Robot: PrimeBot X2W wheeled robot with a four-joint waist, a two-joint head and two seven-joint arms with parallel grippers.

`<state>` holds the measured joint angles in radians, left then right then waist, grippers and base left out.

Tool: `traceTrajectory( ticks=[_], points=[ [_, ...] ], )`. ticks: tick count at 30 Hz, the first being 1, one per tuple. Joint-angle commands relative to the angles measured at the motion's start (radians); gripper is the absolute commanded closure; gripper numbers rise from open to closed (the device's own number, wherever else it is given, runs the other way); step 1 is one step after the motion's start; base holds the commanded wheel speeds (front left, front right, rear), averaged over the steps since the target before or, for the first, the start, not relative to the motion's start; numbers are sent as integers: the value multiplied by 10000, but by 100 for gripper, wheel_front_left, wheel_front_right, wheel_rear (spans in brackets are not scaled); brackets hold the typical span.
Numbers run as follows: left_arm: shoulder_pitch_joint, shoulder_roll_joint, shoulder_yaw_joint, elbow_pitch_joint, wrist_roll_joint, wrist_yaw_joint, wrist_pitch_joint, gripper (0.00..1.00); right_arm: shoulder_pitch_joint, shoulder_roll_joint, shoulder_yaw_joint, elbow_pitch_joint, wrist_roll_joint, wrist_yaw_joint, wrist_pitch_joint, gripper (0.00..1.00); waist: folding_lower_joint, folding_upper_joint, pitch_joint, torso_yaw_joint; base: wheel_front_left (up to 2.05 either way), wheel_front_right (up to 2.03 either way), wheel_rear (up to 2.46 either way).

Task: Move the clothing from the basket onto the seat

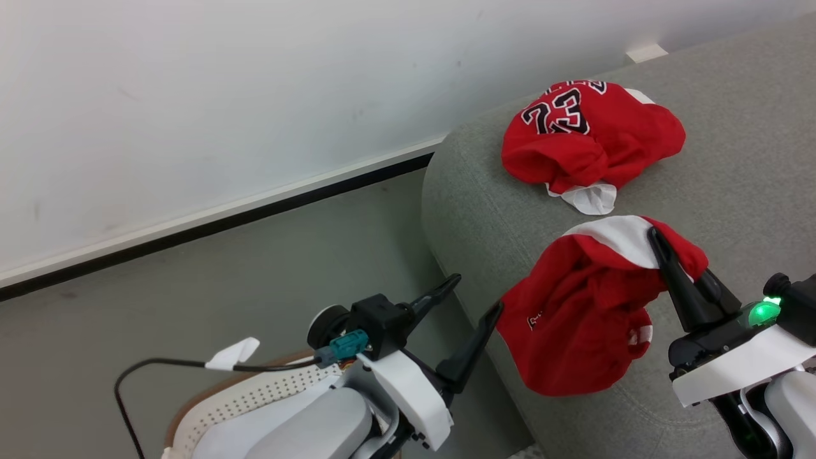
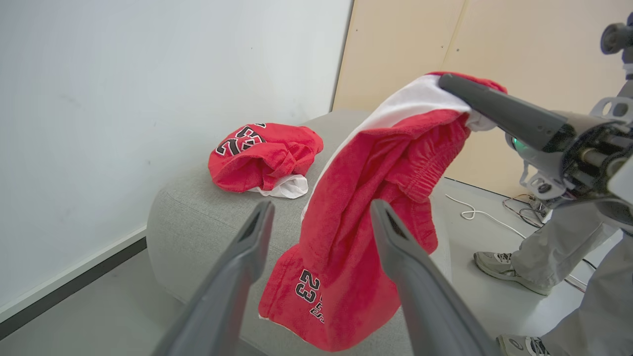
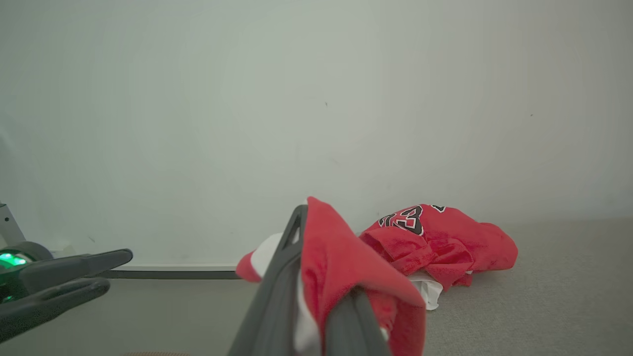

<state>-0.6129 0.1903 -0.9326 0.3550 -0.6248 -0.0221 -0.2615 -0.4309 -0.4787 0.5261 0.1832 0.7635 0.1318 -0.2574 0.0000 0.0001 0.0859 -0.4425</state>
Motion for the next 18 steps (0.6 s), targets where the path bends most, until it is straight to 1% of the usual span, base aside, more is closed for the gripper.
traceTrajectory(
  ticks=[1, 9, 18],
  points=[
    [-41, 7, 39, 26, 125, -30, -36, 0, 125, 47, -53, -44, -78, -23, -30, 100, 0, -1, 93, -188, 0, 0, 0],
    [-66, 7, 102, 46, 261, -90, -43, 0, 279, 268, -257, -40, -374, -23, 21, 100, 0, -1, 202, -410, 0, 0, 0],
    [-173, -8, 51, 109, 335, -181, -32, 0, -102, 338, -487, -15, -457, -23, 52, 100, 0, -1, 457, -251, 0, 0, 0]
  ],
)
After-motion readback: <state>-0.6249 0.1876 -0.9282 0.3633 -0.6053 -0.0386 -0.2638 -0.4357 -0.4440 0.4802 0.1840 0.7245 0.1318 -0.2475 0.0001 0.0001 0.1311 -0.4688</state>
